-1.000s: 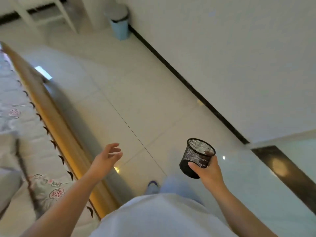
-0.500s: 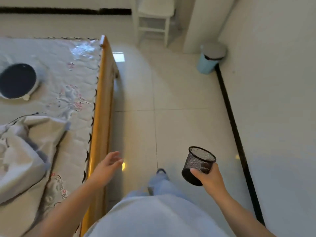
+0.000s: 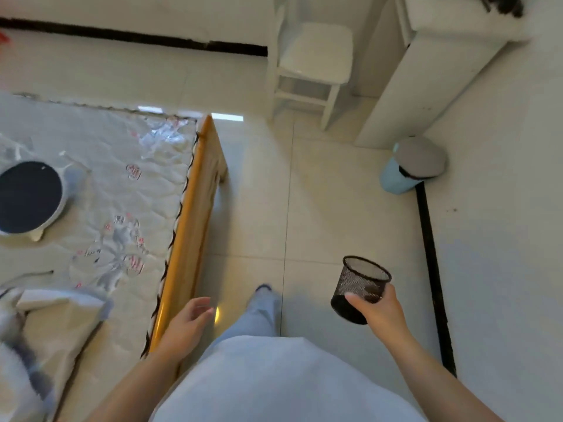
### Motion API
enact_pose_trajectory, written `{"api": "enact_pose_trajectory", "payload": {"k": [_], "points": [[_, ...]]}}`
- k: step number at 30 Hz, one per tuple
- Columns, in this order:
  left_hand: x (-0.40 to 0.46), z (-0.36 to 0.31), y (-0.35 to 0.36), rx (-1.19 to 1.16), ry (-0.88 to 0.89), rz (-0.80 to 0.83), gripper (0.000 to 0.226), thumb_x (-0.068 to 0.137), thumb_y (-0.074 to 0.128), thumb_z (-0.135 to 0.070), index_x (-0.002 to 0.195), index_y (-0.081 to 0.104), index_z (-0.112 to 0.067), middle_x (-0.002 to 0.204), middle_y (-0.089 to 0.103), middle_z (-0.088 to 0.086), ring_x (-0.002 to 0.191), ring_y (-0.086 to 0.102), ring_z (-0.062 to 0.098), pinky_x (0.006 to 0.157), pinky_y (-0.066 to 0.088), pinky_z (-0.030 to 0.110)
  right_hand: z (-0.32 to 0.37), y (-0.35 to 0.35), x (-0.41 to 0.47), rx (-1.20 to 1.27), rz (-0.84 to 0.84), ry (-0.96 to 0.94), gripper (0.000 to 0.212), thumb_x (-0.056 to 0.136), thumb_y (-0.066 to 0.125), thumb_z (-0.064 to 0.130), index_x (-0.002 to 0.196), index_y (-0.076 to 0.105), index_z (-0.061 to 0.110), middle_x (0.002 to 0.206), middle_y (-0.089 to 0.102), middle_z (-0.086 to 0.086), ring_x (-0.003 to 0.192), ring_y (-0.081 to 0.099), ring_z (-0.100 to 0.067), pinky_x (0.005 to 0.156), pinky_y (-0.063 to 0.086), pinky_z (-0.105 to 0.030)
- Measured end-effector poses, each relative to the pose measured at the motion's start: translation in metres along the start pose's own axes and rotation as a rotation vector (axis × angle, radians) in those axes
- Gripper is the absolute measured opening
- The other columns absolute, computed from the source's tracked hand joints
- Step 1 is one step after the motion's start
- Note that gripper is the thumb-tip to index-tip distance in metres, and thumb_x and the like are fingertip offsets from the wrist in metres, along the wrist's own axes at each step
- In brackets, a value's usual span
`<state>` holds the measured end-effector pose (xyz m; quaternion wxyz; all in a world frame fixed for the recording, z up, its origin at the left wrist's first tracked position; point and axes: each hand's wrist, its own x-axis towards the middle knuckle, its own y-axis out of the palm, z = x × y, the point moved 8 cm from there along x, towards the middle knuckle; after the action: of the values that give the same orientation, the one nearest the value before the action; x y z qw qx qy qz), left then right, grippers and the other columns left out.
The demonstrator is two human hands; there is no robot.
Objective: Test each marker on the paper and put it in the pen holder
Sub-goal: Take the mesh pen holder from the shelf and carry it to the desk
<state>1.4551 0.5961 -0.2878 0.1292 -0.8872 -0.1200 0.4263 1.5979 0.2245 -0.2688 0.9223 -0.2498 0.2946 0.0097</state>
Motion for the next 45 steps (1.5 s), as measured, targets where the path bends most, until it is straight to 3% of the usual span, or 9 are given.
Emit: {"api": "enact_pose_trajectory", "payload": {"k": [5, 12, 15, 19, 23, 29, 34, 39, 45], "points": [[0.112, -0.176, 0.005, 0.209, 0.187, 0.151, 0.026, 0.091, 0.054, -0.026, 0.116, 0.051, -0.026, 0.105, 0.058, -0.007, 0.096, 0.054, 0.007, 0.071, 0.038, 0.013, 0.062, -0.012, 0.085, 0.028, -0.086, 0.039, 0.062, 0.064, 0.083, 0.025, 0.111, 0.046, 0.012, 0.100, 0.059, 0.000, 0.088, 0.056, -0.018, 0.075, 0.040, -0.028], [0.245, -0.397, 0.027, 0.219, 0.328, 0.195, 0.029, 0.092, 0.052, -0.029, 0.121, 0.050, -0.026, 0.109, 0.059, -0.007, 0.101, 0.056, 0.010, 0.080, 0.042, 0.022, 0.134, -0.033, 0.219, 0.075, -0.164, 0.093, 0.060, 0.062, 0.084, 0.022, 0.109, 0.047, 0.013, 0.100, 0.062, -0.003, 0.090, 0.059, -0.022, 0.075, 0.041, -0.030], [0.302, -0.447, 0.037, 0.169, 0.316, 0.168, 0.028, 0.092, 0.052, -0.026, 0.119, 0.050, -0.025, 0.107, 0.060, -0.007, 0.098, 0.057, 0.008, 0.073, 0.042, 0.017, 0.176, -0.039, 0.297, 0.058, -0.145, 0.075, 0.060, 0.062, 0.084, 0.023, 0.108, 0.047, 0.013, 0.100, 0.062, -0.004, 0.087, 0.058, -0.021, 0.075, 0.041, -0.029], [0.352, -0.472, 0.028, 0.066, 0.160, 0.087, 0.024, 0.091, 0.054, -0.021, 0.115, 0.052, -0.022, 0.110, 0.060, 0.003, 0.097, 0.057, 0.015, 0.077, 0.044, 0.027, 0.259, -0.051, 0.392, 0.009, -0.038, 0.033, 0.063, 0.064, 0.083, 0.023, 0.114, 0.047, 0.010, 0.099, 0.060, -0.001, 0.088, 0.057, -0.020, 0.075, 0.040, -0.028], [0.391, -0.491, 0.009, 0.018, 0.052, 0.032, 0.019, 0.090, 0.055, -0.028, 0.109, 0.052, -0.030, 0.108, 0.060, -0.002, 0.093, 0.056, 0.006, 0.074, 0.045, 0.028, 0.356, -0.059, 0.473, -0.037, 0.061, -0.065, 0.062, 0.065, 0.083, 0.024, 0.113, 0.046, 0.013, 0.098, 0.059, 0.005, 0.088, 0.057, -0.015, 0.075, 0.039, -0.025], [0.468, -0.541, 0.000, -0.035, -0.044, -0.019, 0.018, 0.090, 0.056, -0.026, 0.108, 0.055, -0.026, 0.104, 0.063, -0.003, 0.092, 0.059, 0.007, 0.079, 0.044, 0.033, 0.446, -0.053, 0.574, 0.009, 0.071, -0.086, 0.062, 0.064, 0.082, 0.025, 0.114, 0.047, 0.017, 0.103, 0.062, 0.003, 0.092, 0.059, -0.014, 0.074, 0.040, -0.024], [0.563, -0.633, 0.003, 0.061, 0.012, 0.052, 0.014, 0.090, 0.056, -0.023, 0.103, 0.055, -0.029, 0.104, 0.065, 0.003, 0.091, 0.062, 0.013, 0.086, 0.046, 0.036, 0.485, -0.057, 0.648, 0.072, -0.017, -0.035, 0.062, 0.065, 0.082, 0.024, 0.116, 0.048, 0.017, 0.106, 0.062, 0.000, 0.094, 0.059, -0.017, 0.076, 0.042, -0.027], [0.640, -0.770, 0.020, 0.265, 0.143, 0.175, 0.015, 0.088, 0.057, -0.027, 0.100, 0.057, -0.036, 0.098, 0.065, -0.006, 0.093, 0.062, 0.012, 0.076, 0.047, 0.030, 0.520, -0.089, 0.698, 0.169, -0.141, 0.022, 0.061, 0.067, 0.081, 0.021, 0.118, 0.048, 0.011, 0.109, 0.061, -0.005, 0.098, 0.059, -0.020, 0.080, 0.047, -0.034], [0.694, -0.919, 0.090, 0.472, 0.340, 0.300, 0.014, 0.088, 0.057, -0.027, 0.100, 0.057, -0.035, 0.094, 0.064, -0.010, 0.088, 0.060, 0.008, 0.070, 0.044, 0.022, 0.540, -0.155, 0.744, 0.290, -0.428, 0.070, 0.065, 0.066, 0.080, 0.028, 0.121, 0.046, 0.017, 0.104, 0.058, 0.004, 0.093, 0.057, -0.016, 0.076, 0.043, -0.030]]}}
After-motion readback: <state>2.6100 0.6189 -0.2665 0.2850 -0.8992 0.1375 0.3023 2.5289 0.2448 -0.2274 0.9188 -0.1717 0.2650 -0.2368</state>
